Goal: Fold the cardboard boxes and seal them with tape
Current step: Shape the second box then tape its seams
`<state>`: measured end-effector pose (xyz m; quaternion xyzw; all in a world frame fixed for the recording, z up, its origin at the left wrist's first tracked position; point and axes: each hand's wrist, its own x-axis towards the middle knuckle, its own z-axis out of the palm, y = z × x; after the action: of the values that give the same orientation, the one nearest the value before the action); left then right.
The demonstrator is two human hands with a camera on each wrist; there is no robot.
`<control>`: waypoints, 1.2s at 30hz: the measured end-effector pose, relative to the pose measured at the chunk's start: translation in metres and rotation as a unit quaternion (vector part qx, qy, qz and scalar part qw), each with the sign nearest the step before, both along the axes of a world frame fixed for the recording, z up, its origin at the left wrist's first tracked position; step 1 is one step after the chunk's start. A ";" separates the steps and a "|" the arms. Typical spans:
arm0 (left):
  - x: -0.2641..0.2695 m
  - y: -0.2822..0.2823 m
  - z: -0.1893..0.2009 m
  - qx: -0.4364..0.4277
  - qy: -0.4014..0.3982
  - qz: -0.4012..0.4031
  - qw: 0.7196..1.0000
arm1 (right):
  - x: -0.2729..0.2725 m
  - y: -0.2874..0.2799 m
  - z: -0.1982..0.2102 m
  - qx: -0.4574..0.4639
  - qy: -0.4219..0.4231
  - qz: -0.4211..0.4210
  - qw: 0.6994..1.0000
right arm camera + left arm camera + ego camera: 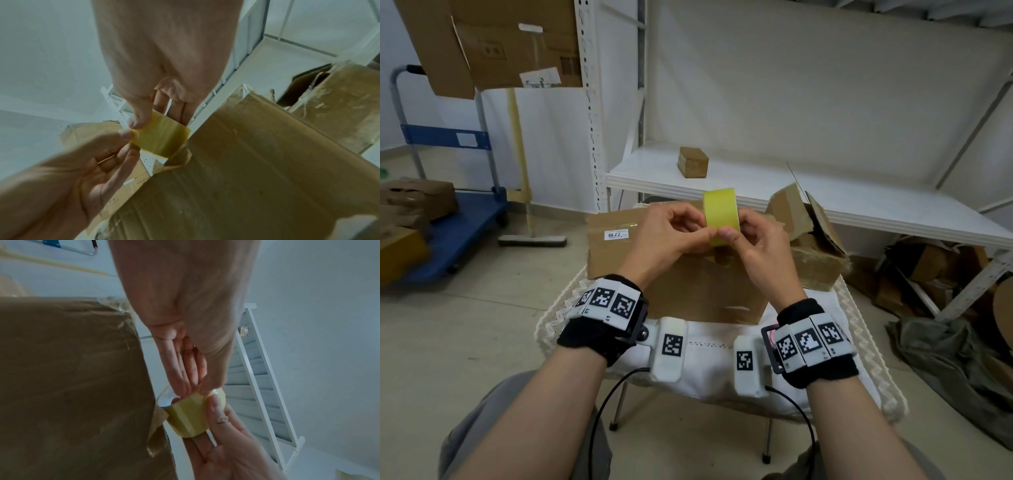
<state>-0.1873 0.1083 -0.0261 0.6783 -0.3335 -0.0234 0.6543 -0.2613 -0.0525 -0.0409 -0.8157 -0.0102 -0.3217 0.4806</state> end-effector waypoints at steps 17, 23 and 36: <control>0.004 0.000 -0.001 -0.036 0.054 0.037 0.997 | -0.002 0.008 -0.003 0.045 -0.012 -0.001 0.999; 0.003 -0.004 -0.004 -0.041 0.040 0.049 0.997 | -0.002 0.006 -0.005 0.045 -0.011 0.000 0.999; 0.000 0.002 0.001 -0.027 0.039 0.003 0.999 | -0.001 0.002 -0.003 0.051 -0.004 -0.007 0.999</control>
<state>-0.1873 0.1104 -0.0247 0.6597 -0.3063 -0.0389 0.6852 -0.2620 -0.0508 -0.0442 -0.7887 0.0102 -0.3285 0.5196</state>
